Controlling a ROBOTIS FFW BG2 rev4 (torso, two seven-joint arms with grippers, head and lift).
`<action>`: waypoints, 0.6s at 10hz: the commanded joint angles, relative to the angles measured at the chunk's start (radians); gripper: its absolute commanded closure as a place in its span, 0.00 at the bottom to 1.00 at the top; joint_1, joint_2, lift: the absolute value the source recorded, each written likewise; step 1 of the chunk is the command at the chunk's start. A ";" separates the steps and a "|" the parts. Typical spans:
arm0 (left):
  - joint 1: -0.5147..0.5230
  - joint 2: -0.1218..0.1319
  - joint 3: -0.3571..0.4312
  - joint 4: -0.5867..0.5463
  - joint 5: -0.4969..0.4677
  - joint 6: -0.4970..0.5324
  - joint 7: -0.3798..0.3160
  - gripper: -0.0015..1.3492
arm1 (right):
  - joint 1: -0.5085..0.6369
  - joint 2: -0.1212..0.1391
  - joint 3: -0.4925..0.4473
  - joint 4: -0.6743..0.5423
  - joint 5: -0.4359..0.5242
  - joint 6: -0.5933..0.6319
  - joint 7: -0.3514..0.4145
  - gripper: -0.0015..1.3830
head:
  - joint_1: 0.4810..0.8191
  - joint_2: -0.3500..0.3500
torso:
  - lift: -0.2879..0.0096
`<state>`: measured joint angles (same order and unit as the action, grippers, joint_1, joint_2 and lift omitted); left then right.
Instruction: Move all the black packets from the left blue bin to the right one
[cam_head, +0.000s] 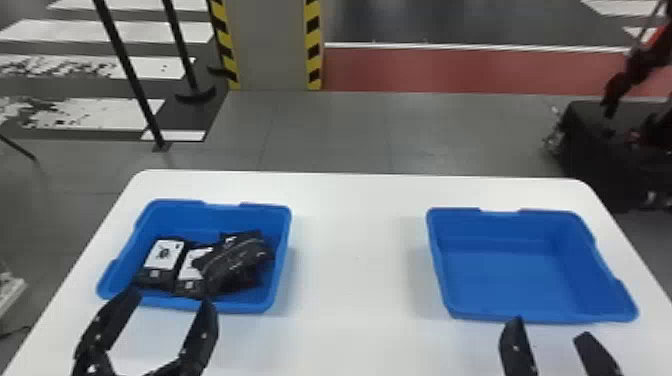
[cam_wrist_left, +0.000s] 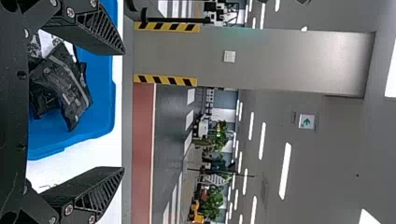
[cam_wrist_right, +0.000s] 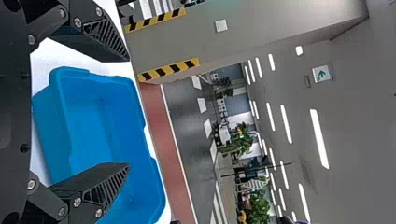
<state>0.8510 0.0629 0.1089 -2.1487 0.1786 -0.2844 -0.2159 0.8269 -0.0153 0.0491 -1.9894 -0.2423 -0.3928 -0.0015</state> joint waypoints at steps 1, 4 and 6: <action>-0.002 0.000 -0.002 0.000 -0.001 0.002 0.000 0.12 | 0.003 0.000 0.000 0.000 -0.002 0.000 0.000 0.17 | 0.63 0.54 | 0.60; -0.002 0.000 -0.002 0.000 0.005 0.009 0.000 0.12 | 0.000 0.000 0.000 0.003 -0.005 0.000 0.002 0.17 | 0.63 0.53 | 0.60; -0.002 0.000 -0.002 0.000 0.005 0.014 0.000 0.12 | 0.000 0.000 0.002 0.003 -0.006 0.000 0.002 0.17 | 0.63 0.53 | 0.60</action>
<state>0.8497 0.0629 0.1074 -2.1487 0.1840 -0.2716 -0.2163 0.8270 -0.0153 0.0505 -1.9859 -0.2488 -0.3928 0.0000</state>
